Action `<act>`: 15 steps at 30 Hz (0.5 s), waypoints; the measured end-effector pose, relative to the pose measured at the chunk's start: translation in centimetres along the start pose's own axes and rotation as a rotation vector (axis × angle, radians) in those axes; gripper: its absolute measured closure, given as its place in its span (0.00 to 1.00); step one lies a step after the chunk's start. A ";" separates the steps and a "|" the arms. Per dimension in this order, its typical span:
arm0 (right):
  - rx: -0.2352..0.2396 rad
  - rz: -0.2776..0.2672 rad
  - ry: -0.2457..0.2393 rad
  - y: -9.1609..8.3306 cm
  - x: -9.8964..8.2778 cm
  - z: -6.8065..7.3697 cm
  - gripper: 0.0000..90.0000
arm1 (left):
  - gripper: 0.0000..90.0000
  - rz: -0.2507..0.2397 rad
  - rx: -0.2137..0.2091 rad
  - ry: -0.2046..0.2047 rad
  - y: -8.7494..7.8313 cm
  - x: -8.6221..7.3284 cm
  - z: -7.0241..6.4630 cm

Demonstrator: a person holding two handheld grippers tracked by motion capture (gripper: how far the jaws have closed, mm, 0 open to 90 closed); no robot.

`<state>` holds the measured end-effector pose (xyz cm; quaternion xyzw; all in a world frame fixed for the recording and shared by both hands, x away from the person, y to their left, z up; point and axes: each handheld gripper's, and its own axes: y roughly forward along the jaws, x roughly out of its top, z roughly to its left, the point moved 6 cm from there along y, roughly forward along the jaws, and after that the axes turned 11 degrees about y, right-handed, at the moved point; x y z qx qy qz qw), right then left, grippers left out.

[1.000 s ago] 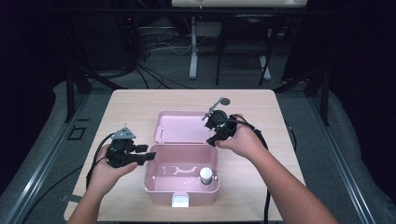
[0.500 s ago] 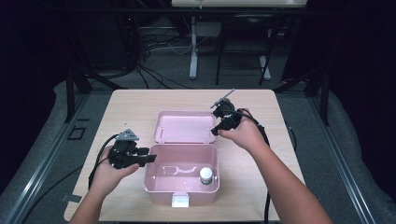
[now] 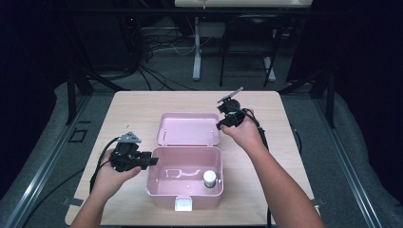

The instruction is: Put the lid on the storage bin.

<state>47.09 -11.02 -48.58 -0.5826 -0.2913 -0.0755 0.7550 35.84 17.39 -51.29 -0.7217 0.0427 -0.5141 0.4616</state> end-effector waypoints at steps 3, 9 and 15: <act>0.000 0.005 0.035 0.4 0.0 -0.2 0.81 | 0.68 -0.001 -0.001 -0.002 0.0 0.0 0.0; -0.005 0.018 0.109 1.3 0.2 -0.7 0.84 | 0.68 -0.003 -0.006 -0.005 0.0 0.0 0.0; 0.002 0.001 0.207 2.2 0.7 -0.9 0.84 | 0.68 -0.002 -0.004 -0.006 0.0 0.0 0.0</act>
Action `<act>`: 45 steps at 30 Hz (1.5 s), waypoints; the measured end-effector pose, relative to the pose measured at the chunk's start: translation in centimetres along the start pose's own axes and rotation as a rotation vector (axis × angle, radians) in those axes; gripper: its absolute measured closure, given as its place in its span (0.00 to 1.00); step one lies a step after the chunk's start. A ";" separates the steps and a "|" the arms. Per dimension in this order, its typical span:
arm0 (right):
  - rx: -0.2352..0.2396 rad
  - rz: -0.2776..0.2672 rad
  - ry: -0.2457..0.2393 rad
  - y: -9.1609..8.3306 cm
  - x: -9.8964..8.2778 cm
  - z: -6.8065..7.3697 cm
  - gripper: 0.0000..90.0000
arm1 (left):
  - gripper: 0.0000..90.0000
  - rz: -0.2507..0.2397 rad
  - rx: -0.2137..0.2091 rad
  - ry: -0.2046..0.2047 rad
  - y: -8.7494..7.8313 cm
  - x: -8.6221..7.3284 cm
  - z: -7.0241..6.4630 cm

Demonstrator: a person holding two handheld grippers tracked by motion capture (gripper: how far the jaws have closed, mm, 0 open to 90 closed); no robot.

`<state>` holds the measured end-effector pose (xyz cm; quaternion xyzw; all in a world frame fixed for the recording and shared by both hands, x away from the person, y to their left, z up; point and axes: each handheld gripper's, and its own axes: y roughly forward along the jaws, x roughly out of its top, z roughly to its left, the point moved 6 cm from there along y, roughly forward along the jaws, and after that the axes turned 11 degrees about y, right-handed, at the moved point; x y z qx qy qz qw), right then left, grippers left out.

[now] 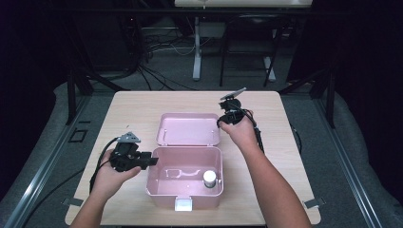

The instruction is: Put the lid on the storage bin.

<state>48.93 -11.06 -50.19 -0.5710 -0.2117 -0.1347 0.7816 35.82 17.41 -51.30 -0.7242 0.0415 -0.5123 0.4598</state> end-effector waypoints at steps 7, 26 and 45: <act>0.001 0.008 0.064 1.3 0.3 0.1 0.84 | 0.68 -0.003 -0.003 -0.002 0.0 0.0 0.0; -0.033 0.022 0.100 2.5 0.2 0.1 0.89 | 0.68 -0.007 -0.009 -0.017 0.1 -0.1 0.1; -0.047 -0.004 0.112 2.2 0.4 0.4 0.92 | 0.69 0.000 -0.008 -0.024 0.2 -0.1 0.0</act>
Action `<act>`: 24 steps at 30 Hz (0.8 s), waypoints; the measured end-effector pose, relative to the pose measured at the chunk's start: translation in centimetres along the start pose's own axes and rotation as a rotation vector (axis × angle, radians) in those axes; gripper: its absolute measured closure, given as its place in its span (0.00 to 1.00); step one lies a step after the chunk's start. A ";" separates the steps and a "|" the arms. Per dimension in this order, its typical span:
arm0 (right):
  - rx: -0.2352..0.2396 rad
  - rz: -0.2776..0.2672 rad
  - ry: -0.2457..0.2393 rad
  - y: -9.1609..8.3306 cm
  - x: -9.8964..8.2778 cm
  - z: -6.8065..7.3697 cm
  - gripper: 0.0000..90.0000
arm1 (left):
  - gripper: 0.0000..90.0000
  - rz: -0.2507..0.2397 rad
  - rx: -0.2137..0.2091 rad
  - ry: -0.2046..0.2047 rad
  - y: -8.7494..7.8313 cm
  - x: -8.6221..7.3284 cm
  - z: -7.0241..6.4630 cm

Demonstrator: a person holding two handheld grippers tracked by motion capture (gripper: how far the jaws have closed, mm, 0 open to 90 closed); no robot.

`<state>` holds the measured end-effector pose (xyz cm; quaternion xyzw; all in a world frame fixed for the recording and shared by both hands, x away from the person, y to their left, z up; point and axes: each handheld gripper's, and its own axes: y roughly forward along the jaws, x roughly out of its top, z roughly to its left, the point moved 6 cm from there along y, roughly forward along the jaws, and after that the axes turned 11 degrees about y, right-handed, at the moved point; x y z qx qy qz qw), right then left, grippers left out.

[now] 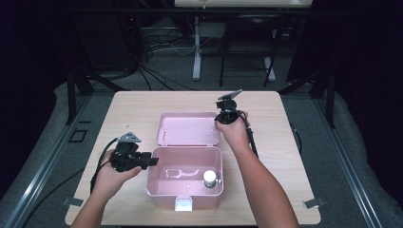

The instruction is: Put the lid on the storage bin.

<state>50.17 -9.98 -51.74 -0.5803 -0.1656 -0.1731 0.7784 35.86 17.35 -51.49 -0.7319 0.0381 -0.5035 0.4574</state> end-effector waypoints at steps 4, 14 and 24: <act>0.003 -0.008 0.001 -0.2 0.1 0.0 0.92 | 0.69 -0.005 -0.001 -0.007 0.0 0.0 0.0; 0.020 -0.021 0.007 -0.5 0.1 0.4 0.94 | 0.70 -0.020 -0.016 -0.013 0.1 0.1 -0.2; 0.013 -0.022 -0.029 -0.7 -0.1 1.5 0.96 | 0.81 -0.036 -0.022 0.001 0.3 0.3 -0.5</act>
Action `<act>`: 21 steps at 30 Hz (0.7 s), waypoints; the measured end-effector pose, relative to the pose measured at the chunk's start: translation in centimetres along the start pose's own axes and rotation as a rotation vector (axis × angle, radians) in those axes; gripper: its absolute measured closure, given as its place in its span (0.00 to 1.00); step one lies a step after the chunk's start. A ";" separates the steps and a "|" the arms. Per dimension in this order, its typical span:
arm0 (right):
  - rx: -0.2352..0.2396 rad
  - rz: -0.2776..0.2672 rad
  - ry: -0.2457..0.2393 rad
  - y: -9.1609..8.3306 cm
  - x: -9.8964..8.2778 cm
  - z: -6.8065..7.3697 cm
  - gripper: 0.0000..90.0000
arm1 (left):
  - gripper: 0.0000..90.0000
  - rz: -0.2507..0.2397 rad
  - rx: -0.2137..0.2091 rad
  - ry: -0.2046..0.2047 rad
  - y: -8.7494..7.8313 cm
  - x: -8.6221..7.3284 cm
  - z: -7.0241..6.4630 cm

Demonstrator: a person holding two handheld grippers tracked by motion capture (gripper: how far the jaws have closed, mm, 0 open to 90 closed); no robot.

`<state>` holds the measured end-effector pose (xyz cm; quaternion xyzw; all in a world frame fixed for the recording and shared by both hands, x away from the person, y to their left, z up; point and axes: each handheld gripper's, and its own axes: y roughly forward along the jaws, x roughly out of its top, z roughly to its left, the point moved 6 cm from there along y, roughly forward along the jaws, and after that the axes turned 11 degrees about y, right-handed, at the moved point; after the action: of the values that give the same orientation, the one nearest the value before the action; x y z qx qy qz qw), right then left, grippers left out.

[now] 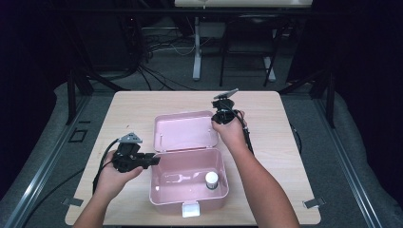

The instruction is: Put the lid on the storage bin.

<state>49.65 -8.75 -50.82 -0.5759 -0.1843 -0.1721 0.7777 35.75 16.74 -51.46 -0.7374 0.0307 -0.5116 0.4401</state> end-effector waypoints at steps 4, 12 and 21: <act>0.000 0.002 -0.003 -0.1 0.0 -0.1 0.95 | 0.81 -0.012 0.012 0.002 0.0 0.0 0.1; -0.005 0.001 0.001 -0.7 -0.2 -0.4 0.95 | 0.80 -0.027 0.033 0.006 -0.2 0.2 0.3; 0.012 -0.026 0.010 -1.9 -0.2 -0.8 0.95 | 0.75 -0.034 0.049 0.009 -0.3 0.3 0.2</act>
<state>48.67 -10.00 -49.55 -0.5681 -0.1889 -0.1838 0.7796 35.96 16.92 -51.08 -0.7244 0.0075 -0.5228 0.4492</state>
